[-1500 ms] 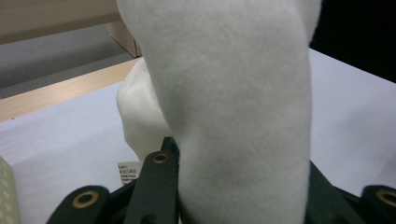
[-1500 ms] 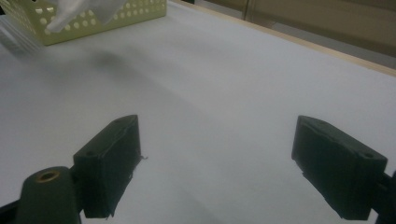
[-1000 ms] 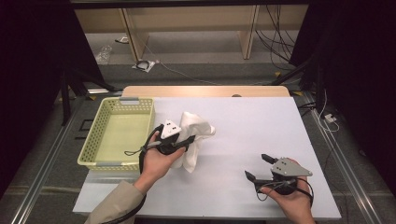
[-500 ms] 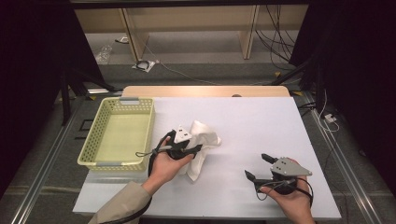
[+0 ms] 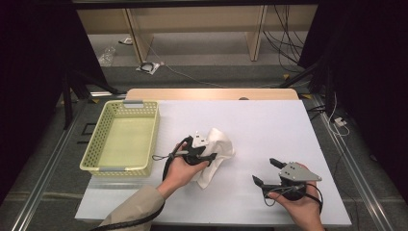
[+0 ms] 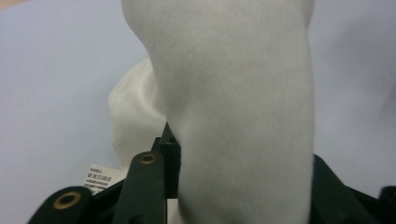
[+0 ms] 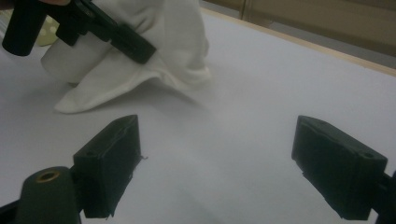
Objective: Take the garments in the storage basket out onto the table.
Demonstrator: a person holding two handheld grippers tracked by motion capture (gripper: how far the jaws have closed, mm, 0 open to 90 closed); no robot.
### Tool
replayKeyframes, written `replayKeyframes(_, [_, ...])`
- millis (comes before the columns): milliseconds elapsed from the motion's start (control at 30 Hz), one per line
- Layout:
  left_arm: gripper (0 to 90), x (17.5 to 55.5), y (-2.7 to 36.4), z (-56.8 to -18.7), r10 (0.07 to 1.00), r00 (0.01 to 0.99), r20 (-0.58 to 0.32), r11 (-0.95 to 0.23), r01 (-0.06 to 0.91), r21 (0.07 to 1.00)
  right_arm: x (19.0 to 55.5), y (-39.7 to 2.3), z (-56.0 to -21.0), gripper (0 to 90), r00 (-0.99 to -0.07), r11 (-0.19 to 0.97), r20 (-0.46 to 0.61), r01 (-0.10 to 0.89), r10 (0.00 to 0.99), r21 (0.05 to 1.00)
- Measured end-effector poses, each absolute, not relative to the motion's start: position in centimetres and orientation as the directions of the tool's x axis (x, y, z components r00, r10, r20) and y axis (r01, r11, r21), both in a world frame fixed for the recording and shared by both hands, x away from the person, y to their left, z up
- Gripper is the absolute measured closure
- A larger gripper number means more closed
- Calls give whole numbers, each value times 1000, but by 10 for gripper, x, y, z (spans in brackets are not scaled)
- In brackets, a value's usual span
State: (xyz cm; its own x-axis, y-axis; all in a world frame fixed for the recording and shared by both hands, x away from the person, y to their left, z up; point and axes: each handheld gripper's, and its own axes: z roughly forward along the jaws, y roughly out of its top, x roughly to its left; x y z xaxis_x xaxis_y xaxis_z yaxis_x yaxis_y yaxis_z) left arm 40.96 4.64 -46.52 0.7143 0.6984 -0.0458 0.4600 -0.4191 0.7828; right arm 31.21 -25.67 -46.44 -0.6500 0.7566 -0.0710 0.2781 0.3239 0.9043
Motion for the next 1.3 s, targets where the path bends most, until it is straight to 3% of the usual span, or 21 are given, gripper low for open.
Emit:
replayKeyframes(133, [479,415,46,-472,696,715,-68,-419,481,771,312,-257,-464,166,-648,326,-70,284,758,901])
replayKeyframes(200, [364,417,46,-474,710,701,-65,-414,491,766,312,-257,-464,166,-649,328,-71,284,758,901])
replayKeyframes(500, [158,394,68,-452,676,725,-128,-357,475,804,312,-258,-465,165,-646,320,-67,283,761,904])
replayKeyframes(833, [151,354,117,-468,664,737,-129,-363,468,805,314,-257,-464,166,-637,322,-71,288,768,902])
replayKeyframes(1300, [156,349,122,-464,671,735,-98,-353,433,829,315,-259,-465,167,-636,317,-69,286,769,904])
